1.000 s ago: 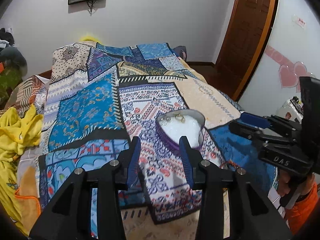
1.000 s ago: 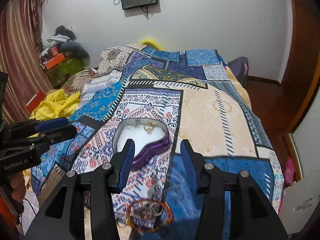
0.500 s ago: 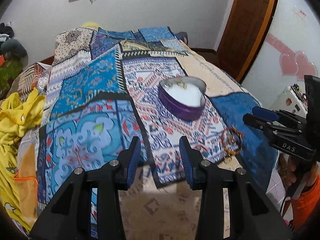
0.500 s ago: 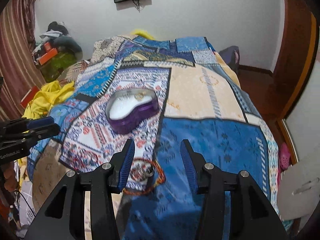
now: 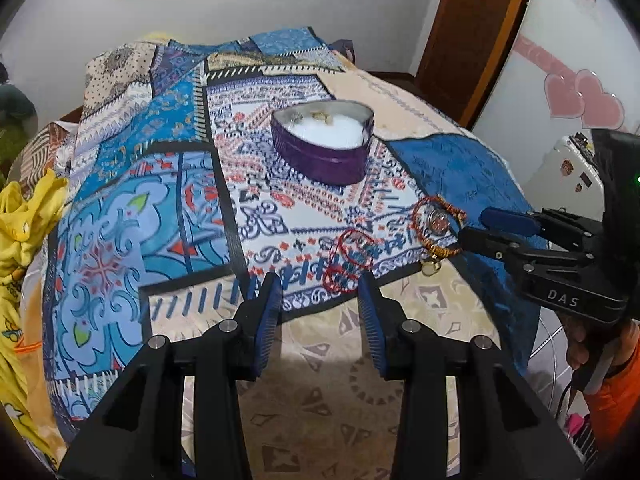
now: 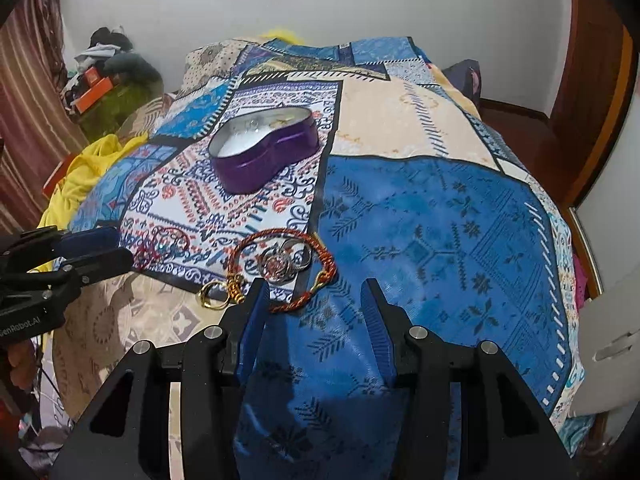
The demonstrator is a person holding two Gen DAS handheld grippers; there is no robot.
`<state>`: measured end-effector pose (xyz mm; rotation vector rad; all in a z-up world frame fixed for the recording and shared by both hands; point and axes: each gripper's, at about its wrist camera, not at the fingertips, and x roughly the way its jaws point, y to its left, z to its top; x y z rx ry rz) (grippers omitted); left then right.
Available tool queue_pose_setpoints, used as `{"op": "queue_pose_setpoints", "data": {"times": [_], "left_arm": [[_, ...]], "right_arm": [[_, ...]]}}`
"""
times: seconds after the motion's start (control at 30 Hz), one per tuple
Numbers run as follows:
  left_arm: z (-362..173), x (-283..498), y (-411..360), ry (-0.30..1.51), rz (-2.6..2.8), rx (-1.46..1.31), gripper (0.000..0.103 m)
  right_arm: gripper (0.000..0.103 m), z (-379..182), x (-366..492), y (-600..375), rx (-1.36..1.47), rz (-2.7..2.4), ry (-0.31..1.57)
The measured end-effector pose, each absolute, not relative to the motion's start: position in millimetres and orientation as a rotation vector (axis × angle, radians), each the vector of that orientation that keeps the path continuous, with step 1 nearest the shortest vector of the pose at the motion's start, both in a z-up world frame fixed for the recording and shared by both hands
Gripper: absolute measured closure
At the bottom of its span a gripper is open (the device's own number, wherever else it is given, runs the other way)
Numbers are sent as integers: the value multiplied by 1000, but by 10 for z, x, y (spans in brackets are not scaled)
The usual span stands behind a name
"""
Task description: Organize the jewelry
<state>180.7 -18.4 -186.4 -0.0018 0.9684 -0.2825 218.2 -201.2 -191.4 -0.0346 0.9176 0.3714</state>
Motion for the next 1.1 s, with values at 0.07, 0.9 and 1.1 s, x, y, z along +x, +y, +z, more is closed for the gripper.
{"op": "queue_pose_setpoints", "data": {"times": [0.07,0.9,1.1], "left_arm": [[-1897,1807,-173,970,-278,-12,66],[-1950,1877,-369,943,-317,13,91],[-1955,1884,-357,942,-312,3,96]], "right_arm": [[59,-1898,2163,-1990,-42,380,907],[79,-1975,2271,-1705,-102,391,928],[79,-1988,2287,-1673,-128,368,922]]}}
